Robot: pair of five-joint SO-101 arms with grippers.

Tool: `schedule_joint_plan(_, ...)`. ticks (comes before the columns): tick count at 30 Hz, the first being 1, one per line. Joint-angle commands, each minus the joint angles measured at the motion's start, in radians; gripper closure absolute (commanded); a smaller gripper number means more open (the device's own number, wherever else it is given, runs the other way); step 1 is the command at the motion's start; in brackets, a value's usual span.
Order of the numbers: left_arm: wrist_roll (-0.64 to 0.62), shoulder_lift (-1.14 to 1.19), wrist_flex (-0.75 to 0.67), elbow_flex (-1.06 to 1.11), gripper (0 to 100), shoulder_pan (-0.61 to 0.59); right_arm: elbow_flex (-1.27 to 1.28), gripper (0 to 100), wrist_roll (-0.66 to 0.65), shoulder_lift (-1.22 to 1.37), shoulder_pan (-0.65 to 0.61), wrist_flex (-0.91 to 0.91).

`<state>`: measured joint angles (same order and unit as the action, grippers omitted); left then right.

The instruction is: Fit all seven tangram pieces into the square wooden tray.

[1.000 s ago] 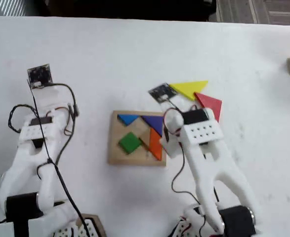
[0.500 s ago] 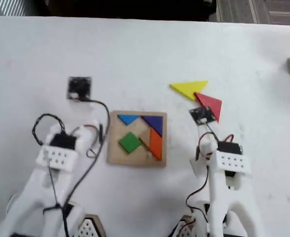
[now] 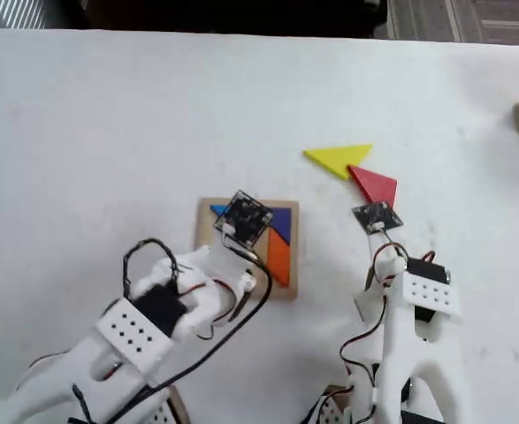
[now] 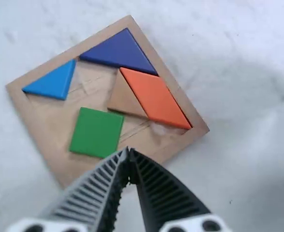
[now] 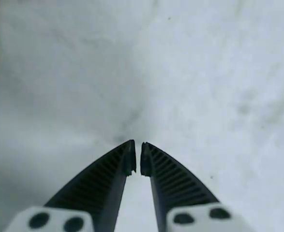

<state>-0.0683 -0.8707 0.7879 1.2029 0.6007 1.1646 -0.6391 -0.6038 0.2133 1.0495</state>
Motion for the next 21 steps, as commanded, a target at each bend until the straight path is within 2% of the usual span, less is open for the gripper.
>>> schedule_joint_plan(1, -0.025, 0.094, -0.074, -0.005, 98, 0.064, -0.003, 98.1, -0.018, 0.002, -0.007, -0.013)
schedule_joint_plan(5, -0.023, 0.277, -0.132, -0.04, 98, 0.099, -0.003, 98.1, -0.018, 0.002, -0.007, -0.028)
schedule_joint_plan(10, -0.023, 0.483, -0.137, -0.147, 98, 0.096, 0.0, 98.1, -0.018, 0.002, -0.039, -0.033)
schedule_joint_plan(14, -0.025, 0.545, -0.158, -0.195, 98, 0.051, 0.0, 98.1, -0.018, 0.002, -0.039, -0.033)
schedule_joint_plan(18, -0.029, 0.581, -0.239, -0.206, 98, -0.021, 0.0, 98.1, -0.018, 0.002, -0.039, -0.033)
schedule_joint_plan(21, -0.029, 0.598, -0.253, -0.219, 98, -0.03, 0.0, 98.1, -0.018, 0.002, -0.039, -0.031)
